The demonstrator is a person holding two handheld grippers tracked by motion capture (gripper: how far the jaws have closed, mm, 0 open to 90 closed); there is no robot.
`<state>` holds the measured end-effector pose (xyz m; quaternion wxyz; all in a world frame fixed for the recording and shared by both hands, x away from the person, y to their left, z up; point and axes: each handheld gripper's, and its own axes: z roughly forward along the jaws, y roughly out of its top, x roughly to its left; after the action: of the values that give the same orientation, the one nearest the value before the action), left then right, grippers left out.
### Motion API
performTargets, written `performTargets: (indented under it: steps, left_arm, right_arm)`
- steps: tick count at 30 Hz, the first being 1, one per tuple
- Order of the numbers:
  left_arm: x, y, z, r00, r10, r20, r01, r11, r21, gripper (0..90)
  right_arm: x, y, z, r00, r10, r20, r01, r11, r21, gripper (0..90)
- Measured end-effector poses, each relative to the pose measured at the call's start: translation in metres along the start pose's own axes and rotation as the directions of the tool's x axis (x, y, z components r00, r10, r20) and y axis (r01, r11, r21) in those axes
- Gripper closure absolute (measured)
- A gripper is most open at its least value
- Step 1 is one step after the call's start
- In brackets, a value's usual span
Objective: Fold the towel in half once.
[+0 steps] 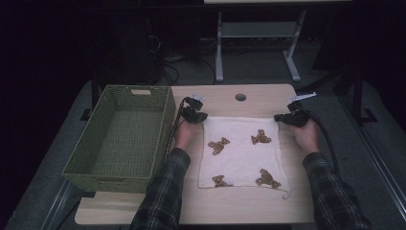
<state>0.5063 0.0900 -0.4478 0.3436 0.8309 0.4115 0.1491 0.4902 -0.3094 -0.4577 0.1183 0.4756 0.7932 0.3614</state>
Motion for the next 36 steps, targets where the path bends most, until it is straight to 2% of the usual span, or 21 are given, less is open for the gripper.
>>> performTargets:
  steps: [5, 10, 13, 16, 23, 24, 29, 31, 36]
  left_arm:
    - [-0.004, 0.006, -0.013, 1.0, 0.004, -0.007, -0.004, 0.9999, -0.017, 87.3]
    - [-0.01, 0.009, -0.03, 0.9998, 0.016, -0.012, -0.016, 0.9997, -0.016, 87.3]
    - [-0.014, 0.009, -0.041, 0.9999, 0.011, -0.013, -0.012, 0.9994, -0.033, 87.3]
    - [-0.019, 0.004, -0.049, 0.9999, 0.009, -0.006, -0.009, 0.999, -0.043, 87.3]
    - [-0.032, -0.006, -0.063, 0.9995, 0.03, -0.008, -0.031, 0.9983, -0.049, 87.3]
    - [-0.033, -0.007, -0.065, 0.9991, 0.042, -0.011, -0.042, 0.998, -0.047, 87.3]
    - [-0.039, -0.014, -0.072, 0.999, 0.045, 0.001, -0.045, 0.998, -0.046, 87.3]
    - [-0.042, -0.018, -0.076, 0.9978, 0.067, 0.003, -0.067, 0.997, -0.038, 87.3]
    - [-0.05, -0.026, -0.081, 0.9964, 0.085, 0.003, -0.085, 0.9957, -0.038, 87.3]
  right_arm:
    - [0.004, 0.005, -0.014, 1.0, -0.01, 0.0, 0.01, 0.999, -0.037, 87.4]
    - [0.01, 0.006, -0.026, 0.999, -0.046, 0.001, 0.046, 0.997, -0.056, 87.4]
    - [0.016, 0.004, -0.035, 0.9979, -0.065, -0.007, 0.064, 0.996, -0.067, 87.4]
    - [0.022, 0.001, -0.043, 0.9958, -0.091, -0.008, 0.091, 0.993, -0.074, 87.4]
    - [0.032, -0.009, -0.059, 0.9896, -0.144, -0.006, 0.143, 0.986, -0.086, 87.4]
    - [0.034, -0.01, -0.061, 0.9898, -0.142, -0.01, 0.141, 0.986, -0.089, 87.4]
    - [0.039, -0.02, -0.068, 0.9871, -0.159, -0.019, 0.156, 0.983, -0.1, 87.4]
    - [0.041, -0.024, -0.07, 0.9849, -0.172, -0.019, 0.169, 0.98, -0.105, 87.4]
    - [0.047, -0.035, -0.074, 0.9837, -0.177, -0.028, 0.174, 0.979, -0.103, 87.4]
